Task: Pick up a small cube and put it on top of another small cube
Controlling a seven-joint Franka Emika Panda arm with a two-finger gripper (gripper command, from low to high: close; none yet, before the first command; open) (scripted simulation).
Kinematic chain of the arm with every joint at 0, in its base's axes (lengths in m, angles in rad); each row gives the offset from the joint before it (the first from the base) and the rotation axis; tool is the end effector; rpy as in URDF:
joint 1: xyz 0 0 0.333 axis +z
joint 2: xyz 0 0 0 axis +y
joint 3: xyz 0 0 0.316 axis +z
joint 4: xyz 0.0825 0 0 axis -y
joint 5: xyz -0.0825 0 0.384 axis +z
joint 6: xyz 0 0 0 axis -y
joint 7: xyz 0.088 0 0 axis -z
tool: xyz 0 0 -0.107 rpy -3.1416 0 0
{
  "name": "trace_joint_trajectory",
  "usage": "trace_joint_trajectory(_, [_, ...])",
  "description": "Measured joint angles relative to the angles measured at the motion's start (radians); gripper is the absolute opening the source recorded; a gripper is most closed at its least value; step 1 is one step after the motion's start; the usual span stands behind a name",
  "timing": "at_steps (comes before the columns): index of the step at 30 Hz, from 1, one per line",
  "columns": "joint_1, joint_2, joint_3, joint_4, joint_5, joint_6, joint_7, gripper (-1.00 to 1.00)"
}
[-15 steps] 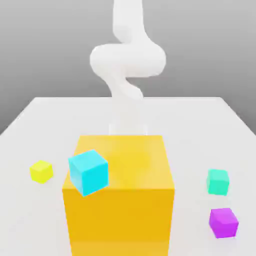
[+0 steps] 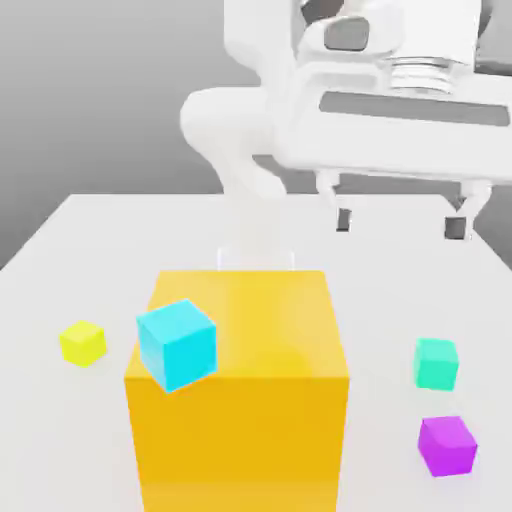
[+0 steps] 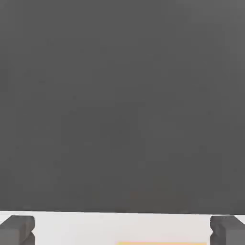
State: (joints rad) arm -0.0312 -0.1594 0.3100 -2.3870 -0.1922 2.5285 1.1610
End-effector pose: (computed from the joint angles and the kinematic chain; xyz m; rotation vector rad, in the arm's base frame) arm 0.4816 0.1418 0.4088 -2.8396 1.0972 -0.5172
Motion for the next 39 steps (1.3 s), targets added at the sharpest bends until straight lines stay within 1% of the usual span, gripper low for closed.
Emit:
trace_joint_trajectory(6, [0.071,0.217,0.036,-0.03,-0.063,0.078,0.12,0.0])
trace_joint_trajectory(12, [0.135,0.419,0.061,-0.06,-0.063,0.166,0.194,0.0])
trace_joint_trajectory(14, [0.165,0.49,0.034,-0.051,-0.098,0.214,0.23,0.0])
trace_joint_trajectory(16, [0.208,0.564,-0.016,-0.036,-0.145,0.268,0.267,0.0])
trace_joint_trajectory(17, [0.23,0.599,-0.044,-0.027,-0.169,0.294,0.286,-1.0])
trace_joint_trajectory(24, [0.234,0.608,-0.048,-0.026,-0.177,0.302,0.292,-1.0])
trace_joint_trajectory(28, [0.17,0.484,0.036,-0.056,-0.082,0.21,0.22,-1.0])
trace_joint_trajectory(29, [0.162,0.469,0.05,-0.048,-0.066,0.196,0.197,-1.0])
trace_joint_trajectory(32, [0.122,0.488,0.044,0.033,-0.057,0.195,0.133,-1.0])
trace_joint_trajectory(36, [0.04,0.538,-0.006,0.166,-0.058,0.217,0.057,-1.0])
trace_joint_trajectory(39, [-0.032,0.536,-0.07,0.197,-0.05,0.225,0.053,-1.0])
